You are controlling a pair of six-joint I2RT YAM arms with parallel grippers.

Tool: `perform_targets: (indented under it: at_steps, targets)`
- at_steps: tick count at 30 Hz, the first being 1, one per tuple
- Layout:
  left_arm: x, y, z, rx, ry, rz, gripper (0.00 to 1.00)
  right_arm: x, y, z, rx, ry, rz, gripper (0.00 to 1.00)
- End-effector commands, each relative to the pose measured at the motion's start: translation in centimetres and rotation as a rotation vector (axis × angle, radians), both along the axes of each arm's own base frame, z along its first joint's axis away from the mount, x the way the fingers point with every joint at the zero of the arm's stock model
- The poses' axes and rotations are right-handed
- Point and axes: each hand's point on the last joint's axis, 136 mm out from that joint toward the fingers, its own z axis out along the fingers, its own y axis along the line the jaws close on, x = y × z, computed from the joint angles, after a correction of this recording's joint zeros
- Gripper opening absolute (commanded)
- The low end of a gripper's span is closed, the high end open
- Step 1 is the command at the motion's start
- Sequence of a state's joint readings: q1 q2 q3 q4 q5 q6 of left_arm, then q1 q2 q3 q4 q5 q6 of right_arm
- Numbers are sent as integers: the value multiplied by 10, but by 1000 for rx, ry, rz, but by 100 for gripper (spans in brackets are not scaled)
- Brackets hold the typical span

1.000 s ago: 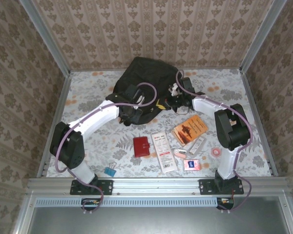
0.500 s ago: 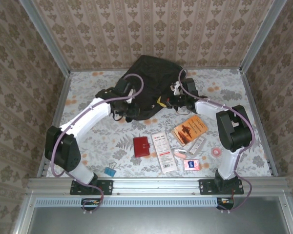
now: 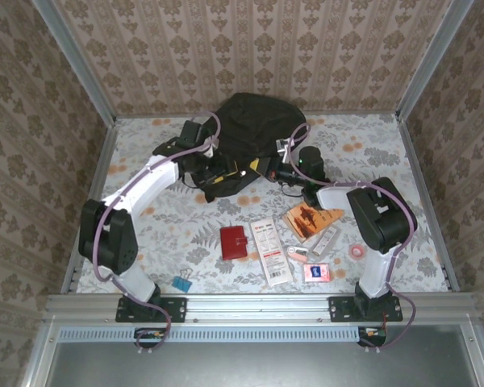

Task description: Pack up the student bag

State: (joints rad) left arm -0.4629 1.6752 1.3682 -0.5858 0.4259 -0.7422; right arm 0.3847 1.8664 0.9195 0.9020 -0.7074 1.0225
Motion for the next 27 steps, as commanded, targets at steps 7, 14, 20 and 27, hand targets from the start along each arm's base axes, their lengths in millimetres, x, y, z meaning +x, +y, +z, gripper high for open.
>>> perform_targets:
  at_steps: [7,14,20,27]
  targets:
    - [-13,15,-33,77,79,36,47,-3,7,32,32,-160,7,0]
    - [-9,23,-53,33,108,110,48,-5,13,36,81,-148,27,0]
    - [7,20,-46,-82,86,185,46,-9,19,39,143,-147,49,0]
    - [18,8,-32,-277,49,233,46,-6,22,36,230,-83,56,0]
